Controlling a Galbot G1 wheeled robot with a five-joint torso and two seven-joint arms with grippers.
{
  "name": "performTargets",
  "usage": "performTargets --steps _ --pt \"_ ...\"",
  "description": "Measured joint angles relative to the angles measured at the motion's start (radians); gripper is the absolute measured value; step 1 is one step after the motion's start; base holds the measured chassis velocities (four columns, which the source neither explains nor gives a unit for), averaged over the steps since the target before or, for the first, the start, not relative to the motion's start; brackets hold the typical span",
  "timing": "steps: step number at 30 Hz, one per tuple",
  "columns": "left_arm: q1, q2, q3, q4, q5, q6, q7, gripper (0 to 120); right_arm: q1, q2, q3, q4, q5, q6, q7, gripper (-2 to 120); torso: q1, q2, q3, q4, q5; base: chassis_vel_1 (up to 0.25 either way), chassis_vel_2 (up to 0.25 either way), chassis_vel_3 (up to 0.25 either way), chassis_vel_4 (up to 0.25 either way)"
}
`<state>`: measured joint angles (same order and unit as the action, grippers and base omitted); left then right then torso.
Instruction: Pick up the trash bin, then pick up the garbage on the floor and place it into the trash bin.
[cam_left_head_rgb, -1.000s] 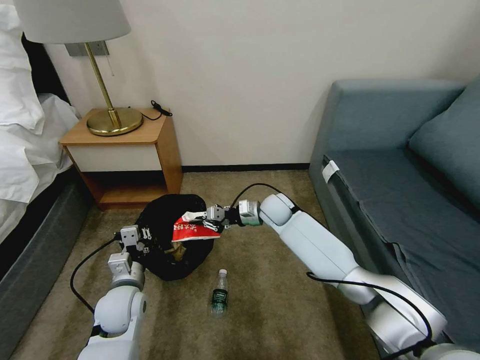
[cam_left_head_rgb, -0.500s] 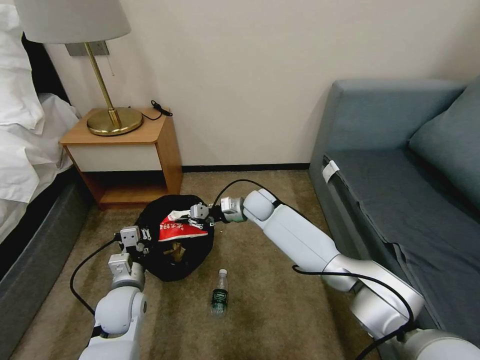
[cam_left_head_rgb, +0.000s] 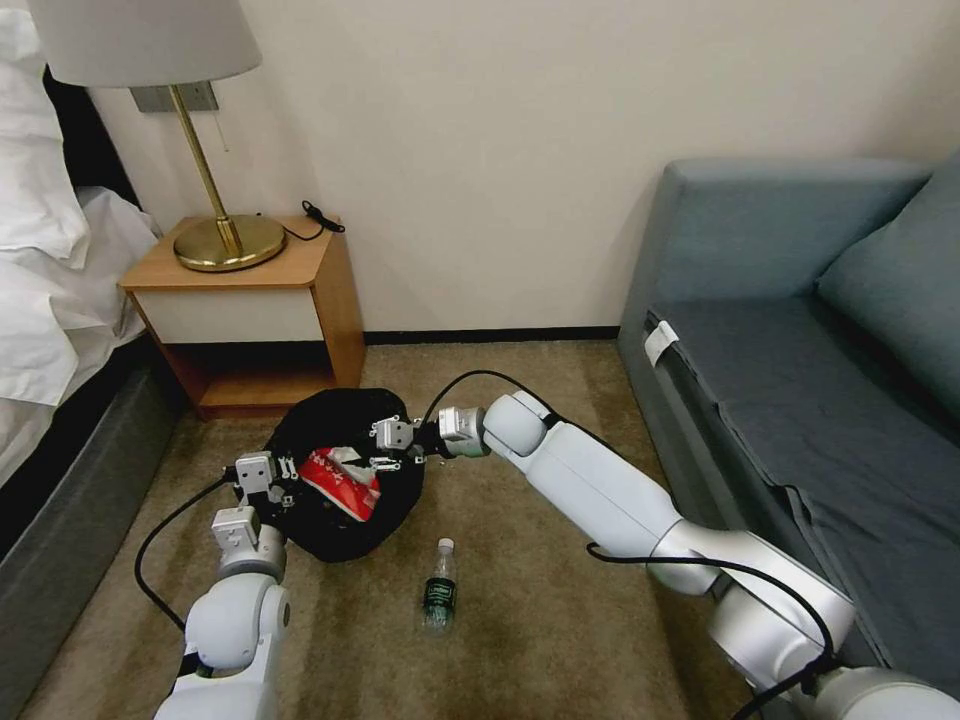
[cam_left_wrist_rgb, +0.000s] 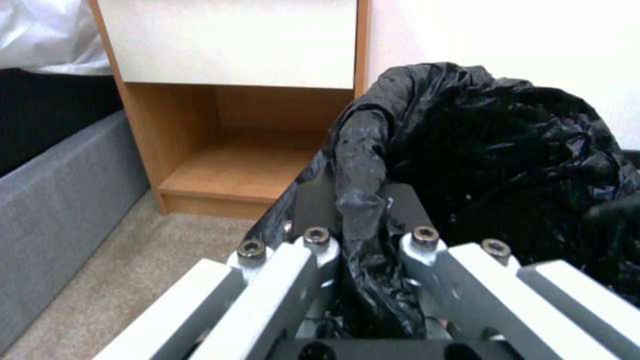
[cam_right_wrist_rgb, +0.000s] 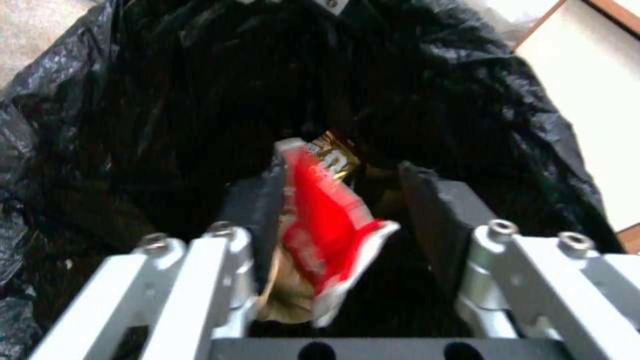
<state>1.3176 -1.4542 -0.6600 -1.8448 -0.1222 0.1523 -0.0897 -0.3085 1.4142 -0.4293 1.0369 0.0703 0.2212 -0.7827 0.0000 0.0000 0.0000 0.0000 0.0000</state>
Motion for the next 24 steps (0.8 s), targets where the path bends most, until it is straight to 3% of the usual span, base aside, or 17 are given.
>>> performTargets --steps 8,11,12,14,16,19,24 --pt "-0.002 0.0 0.001 0.004 0.0 -0.001 0.0 5 0.033 -0.017 0.034 0.056 0.024 -0.008 0.021 84 0.0 0.0 0.0 0.0 0.0 0.0 0.0 0.0 0.0" --pt "-0.003 0.0 0.001 0.005 -0.001 -0.001 0.0 5 0.037 -0.029 0.042 0.082 0.035 -0.012 0.024 88 0.0 0.0 0.0 0.0001 0.0 0.0 0.0 0.0 0.0" --pt "-0.003 0.0 0.001 0.005 -0.002 -0.002 0.0 5 0.038 -0.046 0.057 0.117 0.046 -0.017 0.026 95 0.0 0.0 0.0 0.0 0.0 0.0 0.0 0.0 0.0" --pt "-0.004 0.001 0.0 0.005 -0.003 -0.002 0.0 5 0.034 -0.058 0.074 0.141 0.051 -0.02 0.032 98 0.0 0.0 0.0 0.0001 0.0 0.0 0.0 0.0 0.0" --pt "-0.004 0.005 -0.004 0.008 -0.009 -0.004 0.0 5 -0.052 -0.115 0.177 0.228 0.06 -0.06 0.13 100 0.0 0.0 0.0 0.0 0.0002 0.0 0.0 0.0 0.0" --pt "-0.004 0.006 -0.005 0.009 -0.011 -0.004 0.0 5 -0.087 -0.136 0.201 0.241 0.071 -0.078 0.176 100 0.0 0.0 0.0 0.0001 0.0002 0.0 0.0 0.0 0.0" --pt "-0.005 0.012 -0.005 0.01 -0.018 -0.006 0.0 5 -0.223 -0.239 0.274 0.254 0.138 -0.177 0.333 100 0.0 0.0 0.0 -0.0002 0.0004 0.0 0.0 0.0 0.0"
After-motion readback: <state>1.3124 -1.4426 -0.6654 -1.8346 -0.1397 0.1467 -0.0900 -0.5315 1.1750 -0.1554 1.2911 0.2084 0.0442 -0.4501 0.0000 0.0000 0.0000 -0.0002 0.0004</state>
